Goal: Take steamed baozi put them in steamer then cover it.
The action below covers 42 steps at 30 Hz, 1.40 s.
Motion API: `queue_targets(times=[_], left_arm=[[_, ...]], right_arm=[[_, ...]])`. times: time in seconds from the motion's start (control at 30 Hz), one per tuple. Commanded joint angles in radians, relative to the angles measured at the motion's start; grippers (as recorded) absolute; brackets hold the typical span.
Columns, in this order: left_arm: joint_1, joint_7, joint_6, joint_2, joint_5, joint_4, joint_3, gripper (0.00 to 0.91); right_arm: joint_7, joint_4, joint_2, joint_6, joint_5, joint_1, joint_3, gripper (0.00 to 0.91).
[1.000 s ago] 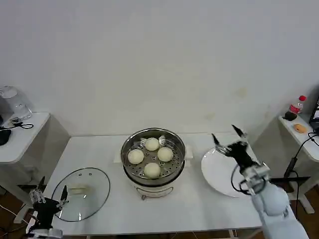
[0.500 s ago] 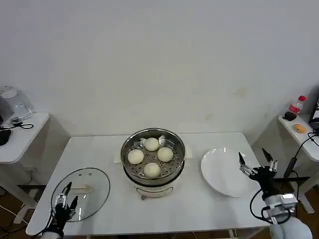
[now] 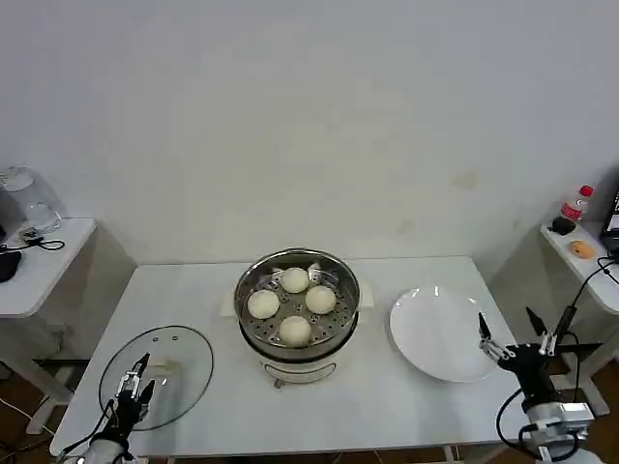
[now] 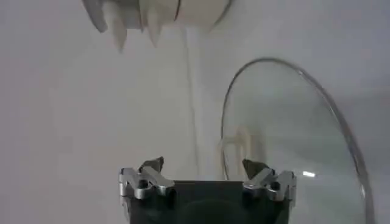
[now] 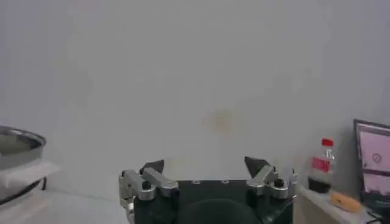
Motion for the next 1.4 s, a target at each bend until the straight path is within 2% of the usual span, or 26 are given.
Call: queue_targets(times=[0.03,1.17,1.2,1.23,1.27,1.4], left_arm=[[-0.045,0.006,-0.001,0.009,0.030,0.038,0.019,0.907],[-0.210,0.011,0.018,0.008,0.009,0.164,0.052,0.907],[-0.212,0.011,0.018,0.007,0.009,0.167,0.053,0.786],[-0.217,0.004,0.018,0.006,0.002,0.172,0.055,0.101],[-0.220,0.000,0.018,0.003,-0.001,0.176,0.055,0.000],[-0.225,-0.008,0.017,-0.002,-0.001,0.187,0.056,0.000]], right_arm=[[-0.001,0.012,0.013,0.003,-0.006,-0.026,0.015,0.907],[-0.023,-0.001,0.043,0.025,-0.035,-0.058,0.001,0.907],[-0.023,-0.001,0.044,0.026,-0.035,-0.058,0.001,0.907],[-0.023,-0.002,0.045,0.026,-0.035,-0.059,0.001,0.907],[-0.024,-0.003,0.045,0.027,-0.036,-0.059,0.001,0.907],[-0.024,-0.005,0.050,0.029,-0.039,-0.060,-0.005,0.907]])
